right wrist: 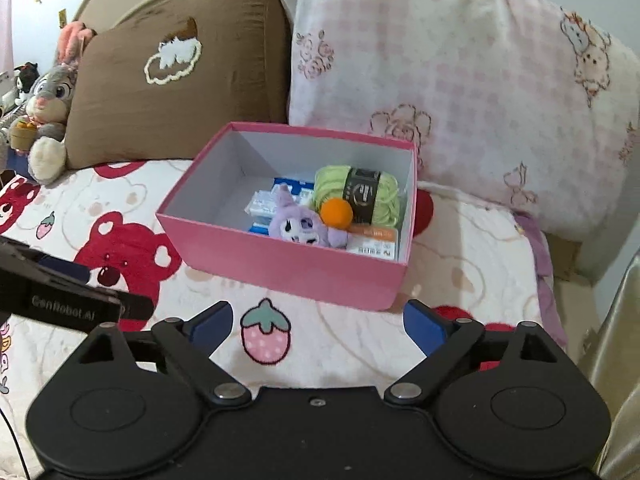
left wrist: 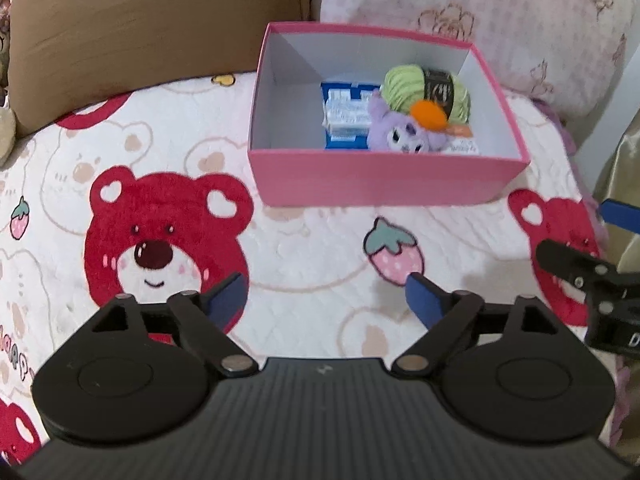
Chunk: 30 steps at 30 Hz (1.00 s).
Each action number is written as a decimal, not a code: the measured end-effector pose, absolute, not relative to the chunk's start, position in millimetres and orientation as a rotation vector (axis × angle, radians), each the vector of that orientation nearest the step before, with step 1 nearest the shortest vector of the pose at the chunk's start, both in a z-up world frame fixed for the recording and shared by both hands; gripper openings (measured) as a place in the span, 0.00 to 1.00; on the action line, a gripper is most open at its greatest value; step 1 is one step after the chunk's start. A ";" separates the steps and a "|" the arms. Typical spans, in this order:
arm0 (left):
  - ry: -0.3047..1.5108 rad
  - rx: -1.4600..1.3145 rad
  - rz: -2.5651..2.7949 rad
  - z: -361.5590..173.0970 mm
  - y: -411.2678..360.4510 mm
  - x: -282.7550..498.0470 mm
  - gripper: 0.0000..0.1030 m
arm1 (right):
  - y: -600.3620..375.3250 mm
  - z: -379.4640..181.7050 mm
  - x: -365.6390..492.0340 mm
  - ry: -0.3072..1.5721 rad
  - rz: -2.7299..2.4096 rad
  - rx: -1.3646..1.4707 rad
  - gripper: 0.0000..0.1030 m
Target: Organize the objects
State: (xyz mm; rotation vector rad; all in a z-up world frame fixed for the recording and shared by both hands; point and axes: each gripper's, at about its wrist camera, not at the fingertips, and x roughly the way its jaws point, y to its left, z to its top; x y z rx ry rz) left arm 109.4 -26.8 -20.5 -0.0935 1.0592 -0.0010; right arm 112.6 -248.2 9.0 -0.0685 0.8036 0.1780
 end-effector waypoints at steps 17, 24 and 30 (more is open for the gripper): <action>1.082 -0.086 0.019 -29.9 -29.6 106.9 0.99 | -252.0 -2.6 112.3 0.876 0.095 -0.045 0.92; 1.095 -0.066 0.042 -28.0 -31.0 104.1 0.99 | -249.2 0.0 108.2 0.884 0.083 -0.056 0.92; 1.107 -0.059 0.050 -24.5 -30.6 92.7 0.99 | -250.1 6.6 98.6 0.906 0.069 -0.048 0.92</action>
